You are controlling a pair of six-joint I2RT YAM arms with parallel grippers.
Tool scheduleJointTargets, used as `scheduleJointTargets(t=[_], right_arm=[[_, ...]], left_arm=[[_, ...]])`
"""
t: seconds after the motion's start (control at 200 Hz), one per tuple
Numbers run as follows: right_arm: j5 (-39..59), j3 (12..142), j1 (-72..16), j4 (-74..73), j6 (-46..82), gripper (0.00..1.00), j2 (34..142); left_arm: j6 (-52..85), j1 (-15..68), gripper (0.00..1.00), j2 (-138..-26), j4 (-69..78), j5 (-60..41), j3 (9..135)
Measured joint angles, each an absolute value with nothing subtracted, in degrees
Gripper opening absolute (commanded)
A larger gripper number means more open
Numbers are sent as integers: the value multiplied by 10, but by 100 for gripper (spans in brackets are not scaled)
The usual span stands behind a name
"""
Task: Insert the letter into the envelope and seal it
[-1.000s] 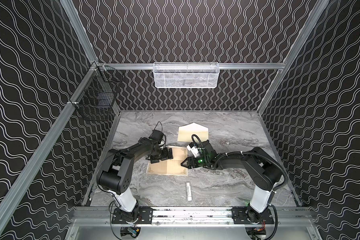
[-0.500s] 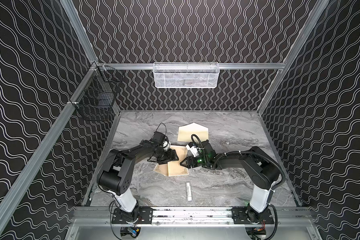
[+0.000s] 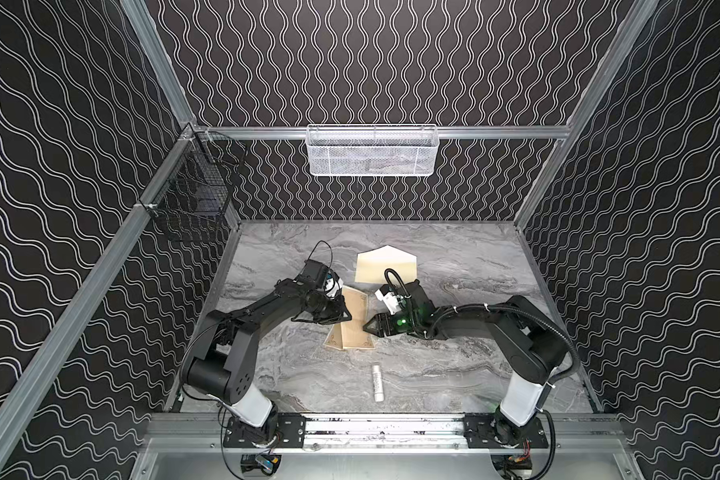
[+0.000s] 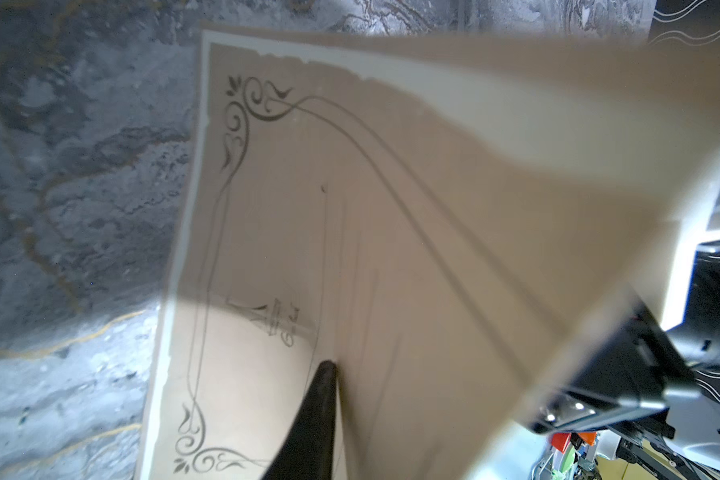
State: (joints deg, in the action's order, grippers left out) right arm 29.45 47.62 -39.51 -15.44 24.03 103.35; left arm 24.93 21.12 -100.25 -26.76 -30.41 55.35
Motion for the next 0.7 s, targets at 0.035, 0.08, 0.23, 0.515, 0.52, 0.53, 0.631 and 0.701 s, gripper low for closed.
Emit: scheduleJointTargets(t=[0.035, 0.08, 0.23, 0.515, 0.52, 0.53, 0.631, 0.701], right_arm=[[297, 476, -393, -144, 233, 77, 1022], [306, 477, -388, -133, 217, 80, 1004], [333, 514, -368, -82, 82, 91, 924], [405, 625, -291, 22, -271, 100, 843], [406, 627, -290, 24, -276, 100, 842], [411, 631, -290, 30, -289, 99, 839], [439, 657, -288, 96, -402, 100, 818], [444, 673, -280, 147, -466, 100, 811]], left_arm=[[245, 211, 13, -1000, -274, -304, 559], [237, 211, 13, -995, -284, -302, 567], [204, 213, 12, -973, -324, -296, 609], [115, 249, 9, -931, -388, -269, 676], [114, 251, 9, -930, -388, -269, 676], [112, 253, 9, -927, -388, -268, 676], [88, 269, 6, -901, -387, -259, 674], [71, 278, 5, -889, -389, -251, 675]])
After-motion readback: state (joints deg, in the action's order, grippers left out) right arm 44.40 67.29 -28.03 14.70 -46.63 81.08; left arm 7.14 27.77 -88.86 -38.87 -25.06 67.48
